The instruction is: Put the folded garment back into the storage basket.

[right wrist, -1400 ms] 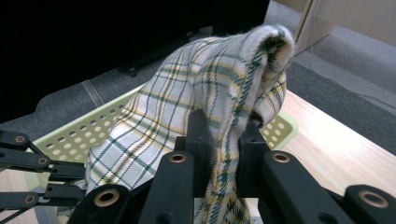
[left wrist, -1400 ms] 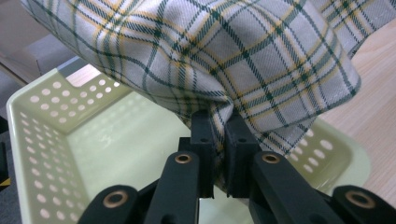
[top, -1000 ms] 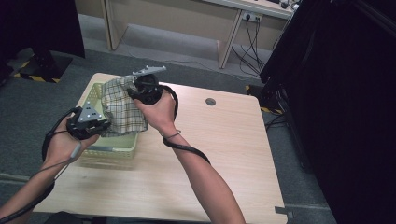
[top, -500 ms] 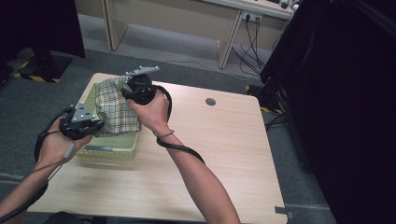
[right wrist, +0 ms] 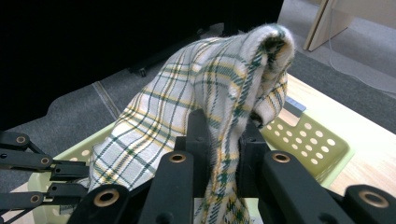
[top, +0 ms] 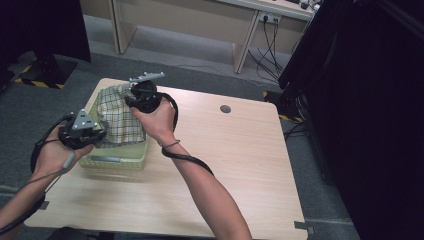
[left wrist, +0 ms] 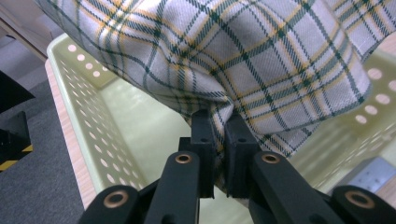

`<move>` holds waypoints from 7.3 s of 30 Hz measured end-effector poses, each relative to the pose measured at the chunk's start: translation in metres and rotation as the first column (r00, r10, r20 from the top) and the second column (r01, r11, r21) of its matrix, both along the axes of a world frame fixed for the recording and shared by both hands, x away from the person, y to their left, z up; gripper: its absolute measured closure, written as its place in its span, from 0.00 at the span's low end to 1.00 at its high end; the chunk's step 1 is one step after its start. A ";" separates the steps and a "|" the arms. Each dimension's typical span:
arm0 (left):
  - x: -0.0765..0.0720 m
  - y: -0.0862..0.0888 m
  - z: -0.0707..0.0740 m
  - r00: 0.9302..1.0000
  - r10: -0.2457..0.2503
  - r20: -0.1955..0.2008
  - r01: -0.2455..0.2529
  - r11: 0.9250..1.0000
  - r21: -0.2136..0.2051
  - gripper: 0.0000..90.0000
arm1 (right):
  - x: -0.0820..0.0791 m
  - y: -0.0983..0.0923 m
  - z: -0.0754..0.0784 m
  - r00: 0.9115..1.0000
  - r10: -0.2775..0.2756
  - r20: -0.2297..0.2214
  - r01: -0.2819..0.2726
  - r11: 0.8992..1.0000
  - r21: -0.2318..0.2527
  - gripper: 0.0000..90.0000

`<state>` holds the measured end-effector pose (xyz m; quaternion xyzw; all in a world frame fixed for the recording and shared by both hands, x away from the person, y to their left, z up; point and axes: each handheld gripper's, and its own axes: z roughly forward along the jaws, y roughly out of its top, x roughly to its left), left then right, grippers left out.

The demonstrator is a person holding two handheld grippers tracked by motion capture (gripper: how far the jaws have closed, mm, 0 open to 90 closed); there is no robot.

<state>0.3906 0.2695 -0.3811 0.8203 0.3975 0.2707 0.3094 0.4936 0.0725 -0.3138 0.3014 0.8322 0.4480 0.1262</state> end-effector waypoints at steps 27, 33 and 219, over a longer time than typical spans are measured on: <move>0.007 0.014 -0.010 0.993 -0.011 -0.117 0.019 0.997 0.070 0.93 | 0.006 0.017 -0.027 0.998 -0.013 -0.065 0.013 1.000 0.002 0.88; 0.010 0.014 -0.014 0.989 -0.012 -0.150 0.026 0.995 0.092 0.93 | 0.006 0.021 -0.034 0.997 -0.017 -0.076 0.016 1.000 -0.007 0.88; 0.011 0.018 -0.009 0.997 0.049 0.067 -0.045 0.997 -0.062 0.11 | 0.007 -0.010 -0.058 0.987 0.066 -0.145 -0.090 0.982 -0.164 0.09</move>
